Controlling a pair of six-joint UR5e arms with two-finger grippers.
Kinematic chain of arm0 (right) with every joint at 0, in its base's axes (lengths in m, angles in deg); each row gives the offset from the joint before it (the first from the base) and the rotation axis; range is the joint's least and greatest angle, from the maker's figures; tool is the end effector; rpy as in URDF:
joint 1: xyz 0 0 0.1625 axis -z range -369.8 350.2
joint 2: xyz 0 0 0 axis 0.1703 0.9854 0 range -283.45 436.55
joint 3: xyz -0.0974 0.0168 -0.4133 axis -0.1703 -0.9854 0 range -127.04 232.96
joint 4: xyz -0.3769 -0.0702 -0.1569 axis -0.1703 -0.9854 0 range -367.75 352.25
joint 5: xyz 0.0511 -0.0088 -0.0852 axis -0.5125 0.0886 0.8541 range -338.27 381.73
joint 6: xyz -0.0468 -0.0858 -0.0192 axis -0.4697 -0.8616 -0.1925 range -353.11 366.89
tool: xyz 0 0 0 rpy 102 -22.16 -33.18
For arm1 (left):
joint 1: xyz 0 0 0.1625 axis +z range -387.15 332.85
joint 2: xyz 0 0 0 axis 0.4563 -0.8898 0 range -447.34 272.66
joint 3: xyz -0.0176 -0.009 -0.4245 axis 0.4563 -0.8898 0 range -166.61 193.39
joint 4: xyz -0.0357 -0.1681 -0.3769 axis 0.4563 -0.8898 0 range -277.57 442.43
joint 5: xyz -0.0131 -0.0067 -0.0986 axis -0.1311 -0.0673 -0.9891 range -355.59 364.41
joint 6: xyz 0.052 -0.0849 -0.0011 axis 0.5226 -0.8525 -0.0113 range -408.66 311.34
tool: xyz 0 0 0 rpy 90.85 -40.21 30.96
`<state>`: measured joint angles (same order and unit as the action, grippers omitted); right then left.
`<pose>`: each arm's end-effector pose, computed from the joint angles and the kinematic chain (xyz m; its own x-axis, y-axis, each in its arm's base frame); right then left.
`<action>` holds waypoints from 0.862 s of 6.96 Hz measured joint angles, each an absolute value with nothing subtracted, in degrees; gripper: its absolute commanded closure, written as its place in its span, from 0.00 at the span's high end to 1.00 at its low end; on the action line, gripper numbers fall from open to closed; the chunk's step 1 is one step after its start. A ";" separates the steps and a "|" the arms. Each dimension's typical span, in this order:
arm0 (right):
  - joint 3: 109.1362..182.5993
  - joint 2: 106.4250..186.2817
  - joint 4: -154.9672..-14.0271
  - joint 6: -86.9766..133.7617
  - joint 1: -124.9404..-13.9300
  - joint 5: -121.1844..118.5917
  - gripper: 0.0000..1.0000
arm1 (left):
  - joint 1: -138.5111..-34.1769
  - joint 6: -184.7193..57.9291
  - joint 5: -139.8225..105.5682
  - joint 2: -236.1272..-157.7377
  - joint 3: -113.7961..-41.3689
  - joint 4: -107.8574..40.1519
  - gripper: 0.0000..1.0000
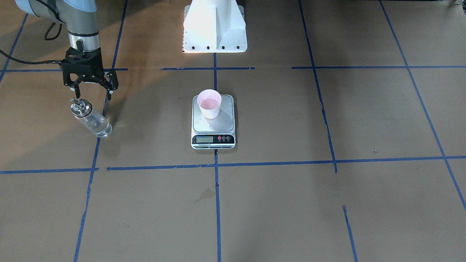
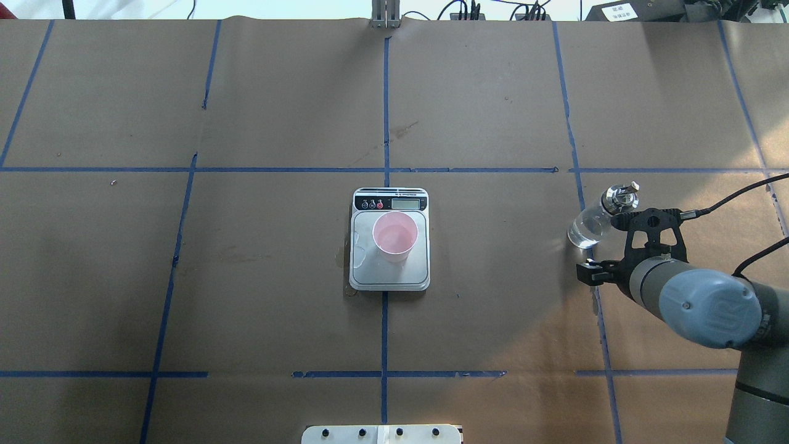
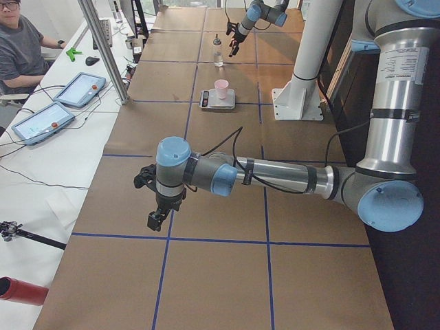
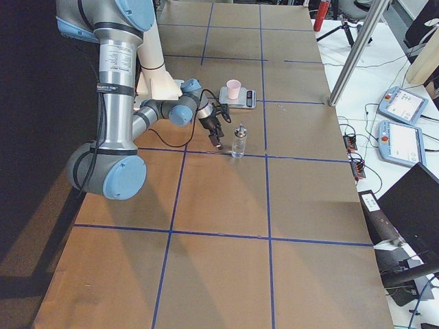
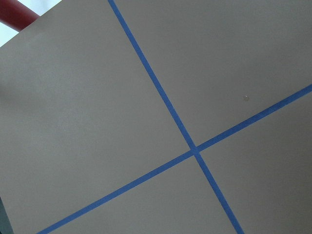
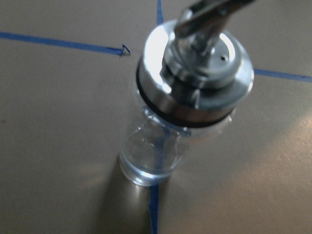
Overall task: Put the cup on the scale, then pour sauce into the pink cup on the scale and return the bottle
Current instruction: 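Open the right gripper and withdraw it from the bottle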
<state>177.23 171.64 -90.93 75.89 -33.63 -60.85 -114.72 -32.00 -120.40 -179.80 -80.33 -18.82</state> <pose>-0.3467 -0.3129 0.4159 0.8594 -0.0090 0.5113 -0.1736 0.9353 0.3083 -0.0540 -0.5306 0.5930 0.7674 0.4702 -0.4359 -0.2718 0.8543 0.4431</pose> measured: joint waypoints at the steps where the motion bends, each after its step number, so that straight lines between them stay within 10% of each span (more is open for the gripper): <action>1: 180.83 171.04 -97.79 72.45 -36.86 -68.08 1.00 | -114.74 -32.03 -120.40 -179.88 -80.36 -18.82 1.00; 6: 183.07 170.29 -114.86 27.60 -74.25 -102.71 1.00 | -114.75 -31.95 -120.31 -180.25 -80.39 -18.75 1.00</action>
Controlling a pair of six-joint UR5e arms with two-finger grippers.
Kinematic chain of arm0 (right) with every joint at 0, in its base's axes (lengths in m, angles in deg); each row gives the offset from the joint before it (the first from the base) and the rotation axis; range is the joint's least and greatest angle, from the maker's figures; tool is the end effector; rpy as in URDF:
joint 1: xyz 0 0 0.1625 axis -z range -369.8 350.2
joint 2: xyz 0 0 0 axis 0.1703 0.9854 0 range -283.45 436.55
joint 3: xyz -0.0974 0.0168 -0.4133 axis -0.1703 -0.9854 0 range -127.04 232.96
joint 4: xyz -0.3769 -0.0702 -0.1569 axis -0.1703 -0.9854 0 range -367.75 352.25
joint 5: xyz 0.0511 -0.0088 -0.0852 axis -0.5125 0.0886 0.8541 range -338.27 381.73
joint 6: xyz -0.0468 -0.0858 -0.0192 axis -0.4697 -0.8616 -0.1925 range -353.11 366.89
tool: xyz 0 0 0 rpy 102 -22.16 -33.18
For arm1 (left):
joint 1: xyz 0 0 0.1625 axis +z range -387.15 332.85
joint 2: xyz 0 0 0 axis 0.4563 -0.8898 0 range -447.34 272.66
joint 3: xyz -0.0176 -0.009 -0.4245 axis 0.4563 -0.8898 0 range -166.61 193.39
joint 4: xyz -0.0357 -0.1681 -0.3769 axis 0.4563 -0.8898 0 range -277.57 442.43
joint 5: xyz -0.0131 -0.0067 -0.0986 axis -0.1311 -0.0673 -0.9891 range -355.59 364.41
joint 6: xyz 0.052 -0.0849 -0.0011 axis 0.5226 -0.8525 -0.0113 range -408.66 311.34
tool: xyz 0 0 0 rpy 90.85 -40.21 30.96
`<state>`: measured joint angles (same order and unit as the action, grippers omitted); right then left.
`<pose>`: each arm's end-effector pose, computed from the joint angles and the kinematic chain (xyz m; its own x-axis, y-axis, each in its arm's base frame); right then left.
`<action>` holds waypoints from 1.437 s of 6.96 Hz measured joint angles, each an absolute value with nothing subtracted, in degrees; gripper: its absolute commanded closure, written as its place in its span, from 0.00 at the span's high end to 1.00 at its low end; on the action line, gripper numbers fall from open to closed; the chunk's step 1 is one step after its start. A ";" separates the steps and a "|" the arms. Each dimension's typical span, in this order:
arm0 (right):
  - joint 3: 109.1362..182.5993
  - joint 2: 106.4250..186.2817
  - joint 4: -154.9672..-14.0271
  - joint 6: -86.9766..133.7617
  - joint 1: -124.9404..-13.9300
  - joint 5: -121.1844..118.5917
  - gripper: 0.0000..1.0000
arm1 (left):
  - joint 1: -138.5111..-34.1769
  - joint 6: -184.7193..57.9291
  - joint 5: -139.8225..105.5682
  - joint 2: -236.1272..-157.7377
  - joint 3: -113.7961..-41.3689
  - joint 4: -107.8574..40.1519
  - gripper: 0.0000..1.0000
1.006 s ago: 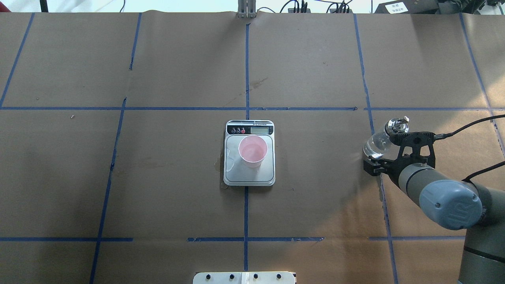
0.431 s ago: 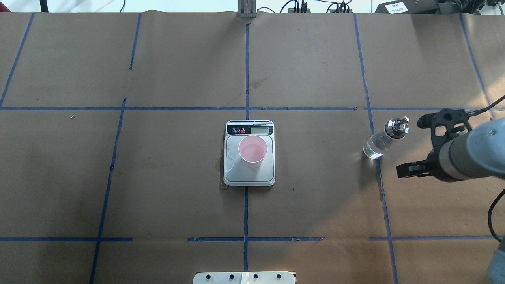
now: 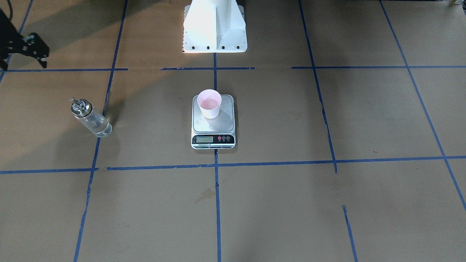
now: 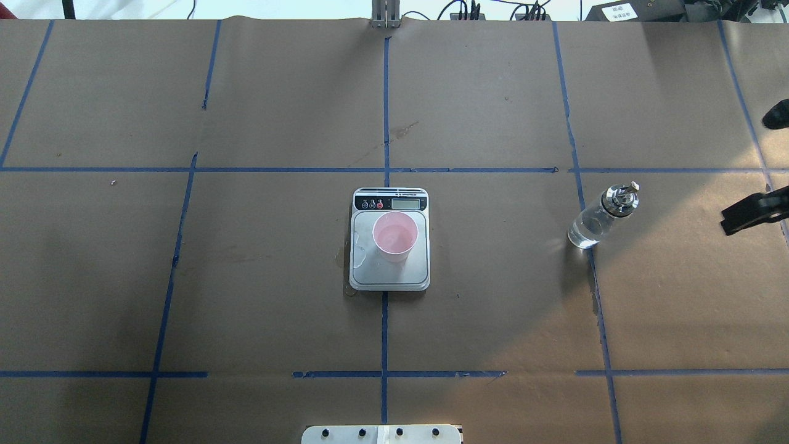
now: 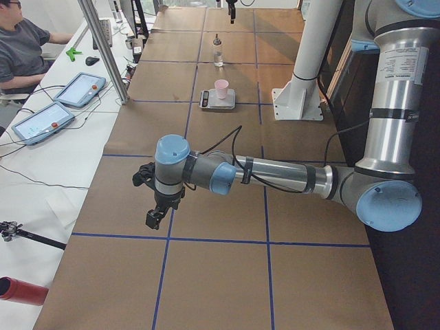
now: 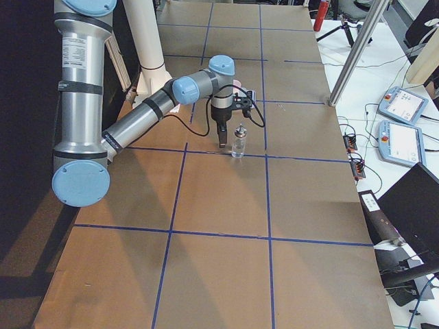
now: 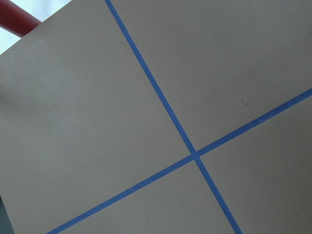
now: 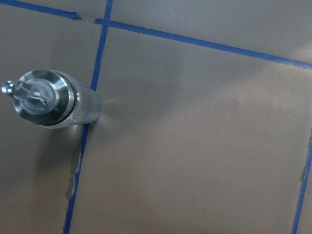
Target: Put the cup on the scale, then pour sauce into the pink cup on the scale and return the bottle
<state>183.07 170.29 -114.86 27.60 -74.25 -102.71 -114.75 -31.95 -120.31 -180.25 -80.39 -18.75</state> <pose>-0.1071 -0.4026 0.3987 0.7648 -0.1890 0.6160 0.1462 0.9820 0.1199 -0.0543 -0.5339 0.5885 0.7681 0.4736 -0.4309 -0.2721 0.8507 0.4497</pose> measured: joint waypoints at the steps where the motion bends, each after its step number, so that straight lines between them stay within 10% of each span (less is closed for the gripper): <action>1: 177.61 170.00 -115.64 14.44 -83.18 -106.53 1.00 | -114.75 -31.84 -120.33 -180.32 -80.27 -18.66 1.00; 6: 153.08 169.90 -103.83 -7.57 -98.38 -110.52 1.00 | -114.87 -31.23 -120.43 -177.41 -79.44 -18.47 1.00; 10: 147.22 170.37 -96.54 1.26 -98.45 -113.99 1.00 | -114.87 -31.27 -121.83 -177.45 -77.35 -11.46 1.00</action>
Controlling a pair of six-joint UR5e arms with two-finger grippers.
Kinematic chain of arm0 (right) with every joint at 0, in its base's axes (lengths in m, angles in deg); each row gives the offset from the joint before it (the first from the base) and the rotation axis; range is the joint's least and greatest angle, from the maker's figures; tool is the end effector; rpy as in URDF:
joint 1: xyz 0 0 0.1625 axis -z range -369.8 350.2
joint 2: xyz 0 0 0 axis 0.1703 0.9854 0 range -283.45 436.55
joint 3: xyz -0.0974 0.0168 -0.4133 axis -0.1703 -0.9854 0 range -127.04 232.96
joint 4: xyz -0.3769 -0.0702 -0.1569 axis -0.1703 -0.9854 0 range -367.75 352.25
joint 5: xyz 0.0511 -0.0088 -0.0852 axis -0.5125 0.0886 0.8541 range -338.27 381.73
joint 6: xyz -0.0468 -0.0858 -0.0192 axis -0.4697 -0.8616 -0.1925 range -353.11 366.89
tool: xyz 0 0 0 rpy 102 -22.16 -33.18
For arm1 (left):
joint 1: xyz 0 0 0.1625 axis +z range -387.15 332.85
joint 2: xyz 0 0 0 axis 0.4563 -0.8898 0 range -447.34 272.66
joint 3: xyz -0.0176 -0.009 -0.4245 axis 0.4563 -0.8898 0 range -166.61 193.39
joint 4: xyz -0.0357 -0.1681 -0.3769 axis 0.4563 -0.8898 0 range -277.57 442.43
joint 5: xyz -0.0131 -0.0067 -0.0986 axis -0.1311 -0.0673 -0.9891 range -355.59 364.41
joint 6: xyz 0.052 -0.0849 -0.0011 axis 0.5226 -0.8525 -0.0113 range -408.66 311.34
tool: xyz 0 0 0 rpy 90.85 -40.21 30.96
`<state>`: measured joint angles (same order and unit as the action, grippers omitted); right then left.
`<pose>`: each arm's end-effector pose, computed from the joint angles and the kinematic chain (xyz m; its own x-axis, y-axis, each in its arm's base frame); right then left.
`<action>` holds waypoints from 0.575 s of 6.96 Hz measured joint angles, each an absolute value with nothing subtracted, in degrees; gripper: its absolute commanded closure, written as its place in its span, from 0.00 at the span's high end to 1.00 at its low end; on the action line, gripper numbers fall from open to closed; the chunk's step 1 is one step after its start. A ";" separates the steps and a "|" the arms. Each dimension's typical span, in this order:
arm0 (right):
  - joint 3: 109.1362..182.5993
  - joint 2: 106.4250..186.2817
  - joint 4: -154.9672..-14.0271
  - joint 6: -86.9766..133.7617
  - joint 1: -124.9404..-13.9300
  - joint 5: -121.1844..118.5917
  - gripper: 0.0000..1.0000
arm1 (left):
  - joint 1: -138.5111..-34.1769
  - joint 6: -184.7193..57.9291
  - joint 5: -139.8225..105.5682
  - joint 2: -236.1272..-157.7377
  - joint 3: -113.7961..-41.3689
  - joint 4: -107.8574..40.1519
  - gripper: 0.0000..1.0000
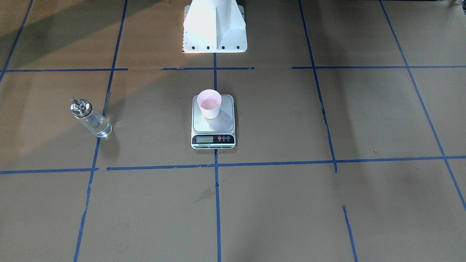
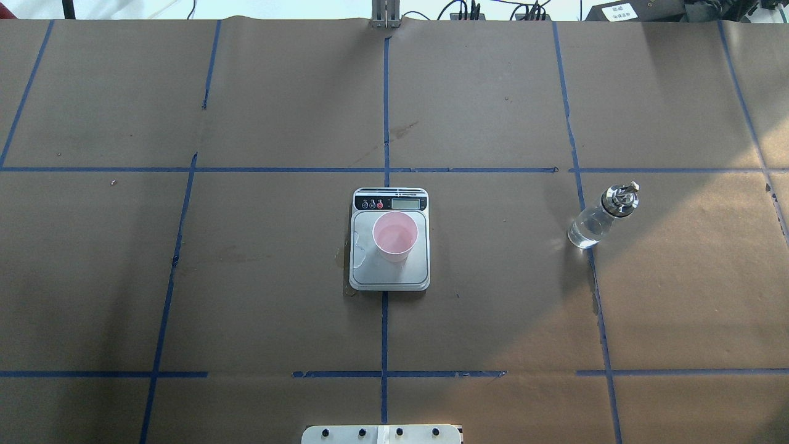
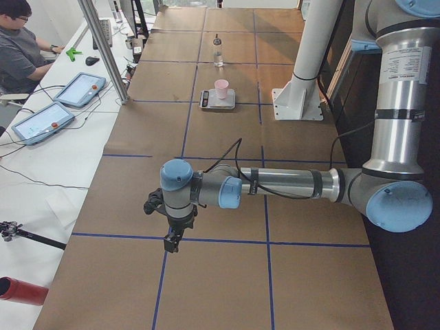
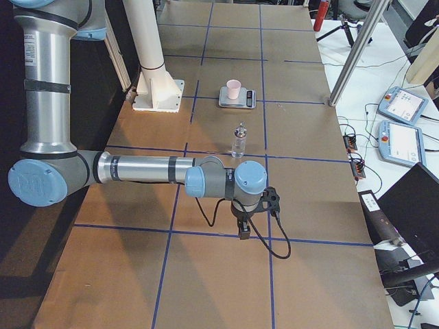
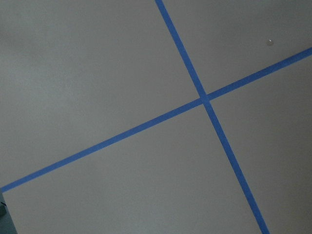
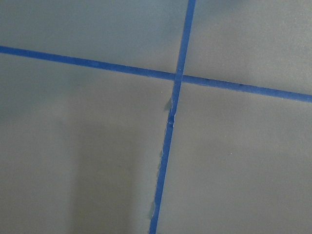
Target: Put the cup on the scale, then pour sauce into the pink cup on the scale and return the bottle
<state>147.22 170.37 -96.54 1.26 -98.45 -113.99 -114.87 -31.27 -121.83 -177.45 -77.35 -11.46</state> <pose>0.0510 -0.4669 0.6502 0.6919 -0.1350 0.7093 0.0919 0.9908 0.0989 -0.0545 -0.5015 0.6534 0.7554 0.3747 -0.5375 -0.2781 0.9261 0.2549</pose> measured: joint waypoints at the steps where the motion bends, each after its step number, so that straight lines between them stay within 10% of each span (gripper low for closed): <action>1: 147.13 170.53 -94.24 5.06 -98.48 -114.09 1.00 | -114.99 -31.27 -123.44 -177.40 -77.56 -9.43 1.00; 4: 146.26 170.90 -92.70 7.96 -98.49 -114.23 1.00 | -115.68 -31.42 -127.24 -176.88 -77.80 -8.14 1.00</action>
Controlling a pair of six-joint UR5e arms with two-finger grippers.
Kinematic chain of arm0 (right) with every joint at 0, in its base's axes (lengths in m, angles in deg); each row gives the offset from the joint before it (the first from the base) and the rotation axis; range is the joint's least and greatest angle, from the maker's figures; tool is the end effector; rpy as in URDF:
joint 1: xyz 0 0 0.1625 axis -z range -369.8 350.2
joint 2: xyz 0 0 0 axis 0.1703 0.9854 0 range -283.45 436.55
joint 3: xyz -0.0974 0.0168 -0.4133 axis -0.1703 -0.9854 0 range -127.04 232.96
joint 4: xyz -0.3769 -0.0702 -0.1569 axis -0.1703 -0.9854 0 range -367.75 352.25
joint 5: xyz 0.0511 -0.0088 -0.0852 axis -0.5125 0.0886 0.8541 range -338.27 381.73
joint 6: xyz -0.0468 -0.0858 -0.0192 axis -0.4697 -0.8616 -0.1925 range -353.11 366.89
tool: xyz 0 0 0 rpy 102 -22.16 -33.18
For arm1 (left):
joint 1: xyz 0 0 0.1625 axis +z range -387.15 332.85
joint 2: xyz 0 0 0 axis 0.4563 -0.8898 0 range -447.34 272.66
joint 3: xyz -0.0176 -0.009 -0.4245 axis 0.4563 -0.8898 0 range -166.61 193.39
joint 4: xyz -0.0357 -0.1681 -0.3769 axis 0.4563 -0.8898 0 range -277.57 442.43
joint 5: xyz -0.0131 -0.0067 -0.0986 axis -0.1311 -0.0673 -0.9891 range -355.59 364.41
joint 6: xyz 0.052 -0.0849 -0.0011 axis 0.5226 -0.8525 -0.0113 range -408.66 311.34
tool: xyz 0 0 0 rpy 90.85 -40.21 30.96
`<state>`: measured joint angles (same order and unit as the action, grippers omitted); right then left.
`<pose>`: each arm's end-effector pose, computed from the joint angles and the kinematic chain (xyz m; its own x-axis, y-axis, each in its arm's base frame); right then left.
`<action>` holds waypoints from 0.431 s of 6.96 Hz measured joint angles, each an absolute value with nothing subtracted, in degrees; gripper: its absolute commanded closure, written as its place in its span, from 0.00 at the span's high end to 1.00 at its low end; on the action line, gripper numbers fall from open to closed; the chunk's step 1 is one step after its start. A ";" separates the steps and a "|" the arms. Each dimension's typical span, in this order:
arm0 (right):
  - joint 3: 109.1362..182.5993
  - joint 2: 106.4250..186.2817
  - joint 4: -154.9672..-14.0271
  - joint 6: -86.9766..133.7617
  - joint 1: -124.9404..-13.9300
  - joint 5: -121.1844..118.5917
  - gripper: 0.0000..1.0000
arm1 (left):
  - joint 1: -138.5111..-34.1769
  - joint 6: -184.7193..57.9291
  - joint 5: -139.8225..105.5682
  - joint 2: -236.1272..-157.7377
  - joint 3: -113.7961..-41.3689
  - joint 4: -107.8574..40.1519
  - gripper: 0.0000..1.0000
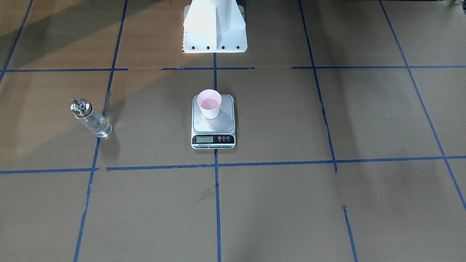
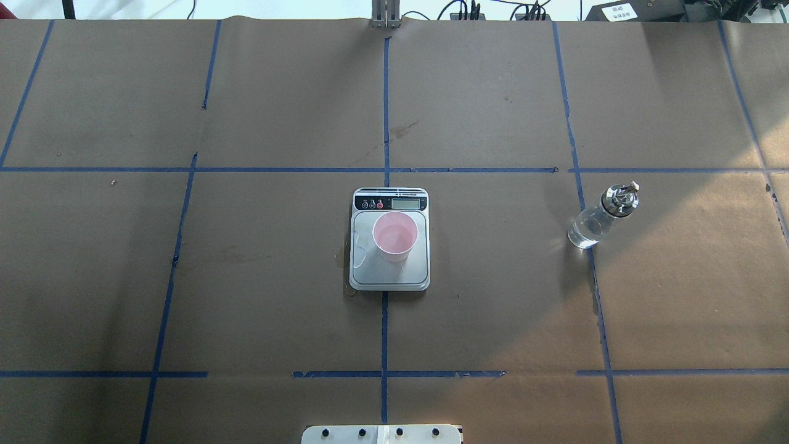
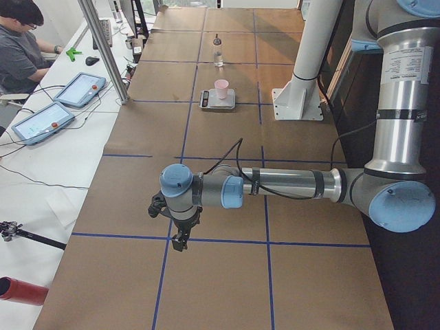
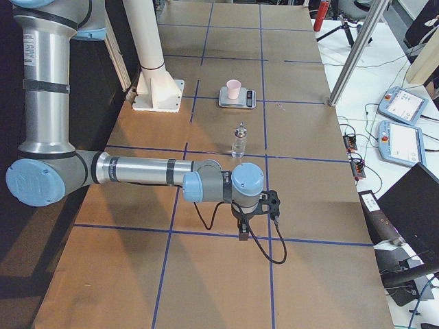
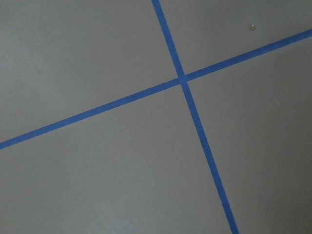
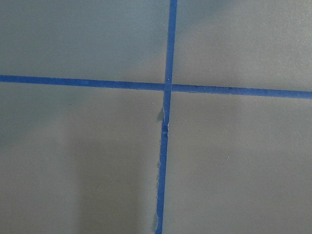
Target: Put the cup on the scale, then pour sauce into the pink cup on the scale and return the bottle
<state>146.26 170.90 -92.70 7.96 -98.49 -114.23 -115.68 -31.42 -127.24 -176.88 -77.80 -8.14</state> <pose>0.0511 -0.4655 0.6556 0.6942 -0.0475 0.7182 0.0099 0.9984 0.0564 -0.0545 -0.4917 0.6545 0.7055 0.3288 -0.6278 -0.2457 0.9444 0.2185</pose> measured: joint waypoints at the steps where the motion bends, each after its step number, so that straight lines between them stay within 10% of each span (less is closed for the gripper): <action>1: 146.21 170.92 -92.67 8.09 -98.49 -114.24 1.00 | -115.71 -31.61 -127.47 -176.86 -77.78 -8.20 1.00; 3: 146.18 170.94 -92.65 8.22 -98.44 -114.18 1.00 | -115.77 -32.75 -127.54 -176.84 -77.76 -8.32 1.00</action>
<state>146.18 170.94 -92.65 8.22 -98.44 -114.18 -115.77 -32.75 -127.54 -176.84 -77.76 -8.32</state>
